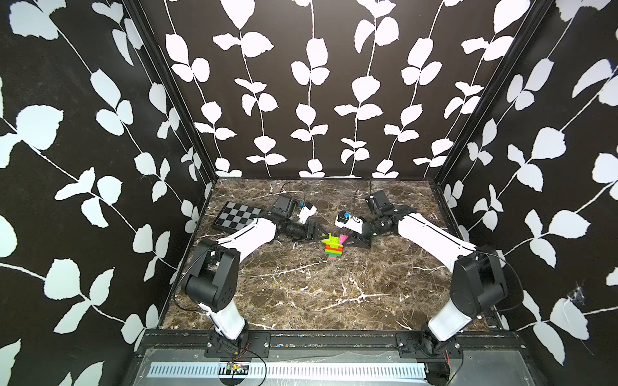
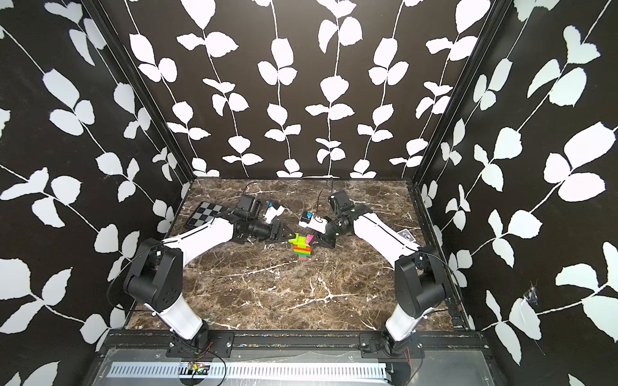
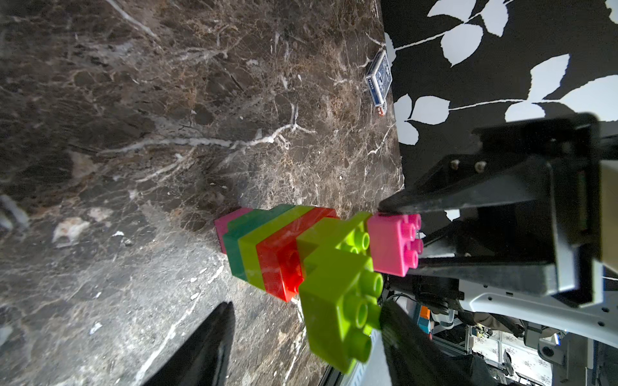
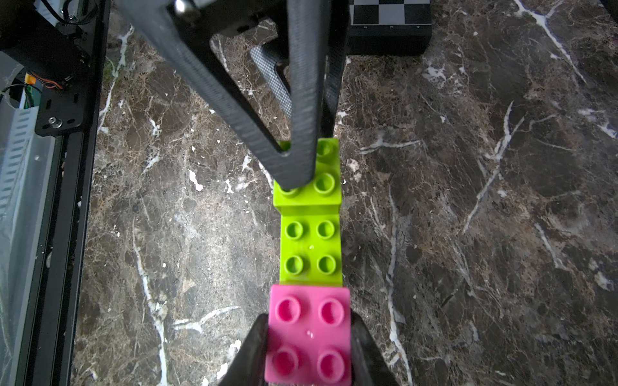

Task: Assemble a carrot with lego
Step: Assemble the lego brick with the lego brick.

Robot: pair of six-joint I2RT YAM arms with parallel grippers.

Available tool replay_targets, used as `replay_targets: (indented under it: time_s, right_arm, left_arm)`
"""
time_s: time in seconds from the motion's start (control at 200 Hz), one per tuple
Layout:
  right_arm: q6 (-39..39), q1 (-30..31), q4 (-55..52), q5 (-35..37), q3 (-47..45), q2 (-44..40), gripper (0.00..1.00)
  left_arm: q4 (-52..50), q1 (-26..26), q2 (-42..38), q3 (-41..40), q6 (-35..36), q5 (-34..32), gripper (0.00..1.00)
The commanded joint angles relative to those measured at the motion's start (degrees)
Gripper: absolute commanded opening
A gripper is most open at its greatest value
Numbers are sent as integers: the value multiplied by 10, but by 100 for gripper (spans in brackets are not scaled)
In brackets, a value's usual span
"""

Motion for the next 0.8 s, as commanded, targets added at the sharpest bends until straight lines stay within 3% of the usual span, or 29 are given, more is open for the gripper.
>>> replay_targets:
  time_s: [0.0, 0.795]
  right_arm:
    - [4, 0, -13, 19, -22, -5, 9]
    - [-55, 3, -95, 37, 61, 47, 8]
  left_arm:
    - [-10, 2, 2, 6, 11, 1, 71]
    - [-13, 2, 10, 6, 17, 1, 71]
